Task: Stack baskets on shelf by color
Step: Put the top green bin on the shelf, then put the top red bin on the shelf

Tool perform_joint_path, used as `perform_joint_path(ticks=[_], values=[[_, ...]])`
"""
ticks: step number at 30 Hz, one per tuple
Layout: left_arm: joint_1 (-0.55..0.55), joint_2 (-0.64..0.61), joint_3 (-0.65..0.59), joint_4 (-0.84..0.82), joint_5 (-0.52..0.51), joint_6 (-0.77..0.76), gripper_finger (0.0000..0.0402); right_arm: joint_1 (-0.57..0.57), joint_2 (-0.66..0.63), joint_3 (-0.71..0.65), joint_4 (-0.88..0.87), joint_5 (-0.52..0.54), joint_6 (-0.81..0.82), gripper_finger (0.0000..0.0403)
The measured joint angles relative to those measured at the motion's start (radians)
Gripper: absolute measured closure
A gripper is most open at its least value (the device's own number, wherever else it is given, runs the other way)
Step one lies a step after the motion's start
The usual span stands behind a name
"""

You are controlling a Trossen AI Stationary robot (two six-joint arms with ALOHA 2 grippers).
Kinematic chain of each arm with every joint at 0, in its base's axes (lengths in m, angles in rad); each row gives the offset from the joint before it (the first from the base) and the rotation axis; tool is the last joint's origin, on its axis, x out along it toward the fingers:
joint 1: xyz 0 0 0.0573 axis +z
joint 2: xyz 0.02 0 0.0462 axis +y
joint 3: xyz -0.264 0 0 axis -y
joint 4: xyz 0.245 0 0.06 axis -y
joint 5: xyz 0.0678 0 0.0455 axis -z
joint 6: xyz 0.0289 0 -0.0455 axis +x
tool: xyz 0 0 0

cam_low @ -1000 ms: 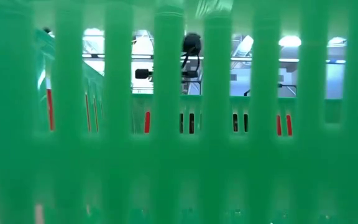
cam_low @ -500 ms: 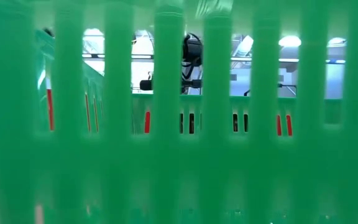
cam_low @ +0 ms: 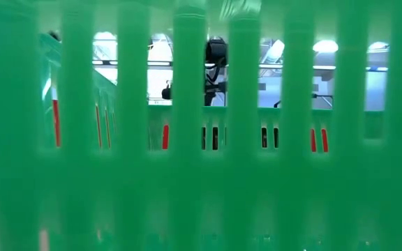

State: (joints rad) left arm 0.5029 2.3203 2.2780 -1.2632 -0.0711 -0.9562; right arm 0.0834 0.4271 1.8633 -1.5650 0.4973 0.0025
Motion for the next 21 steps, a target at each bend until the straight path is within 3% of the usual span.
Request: perform_joint_path(ticks=[6,11,17,21], values=[[0.018,0.0,0.081,-0.081,0.095,0.035,0.0253,0.0,0.0,-0.001,-0.006,-0.027,0.01,0.0398],[-0.012,-0.063,0.077,-0.145,0.076,0.075,0.0252,0.002,0.0,-0.039,-0.006,-0.03,0.033,0.0388],[-0.1,-0.166,0.075,-0.243,-0.052,0.096,0.0255,0.001,0.007,-0.175,0.002,-0.03,0.163,0.039],[-0.177,-0.225,0.076,-0.317,-0.25,0.145,0.0255,0.001,0.03,-0.309,0.023,-0.03,0.29,0.0392]])
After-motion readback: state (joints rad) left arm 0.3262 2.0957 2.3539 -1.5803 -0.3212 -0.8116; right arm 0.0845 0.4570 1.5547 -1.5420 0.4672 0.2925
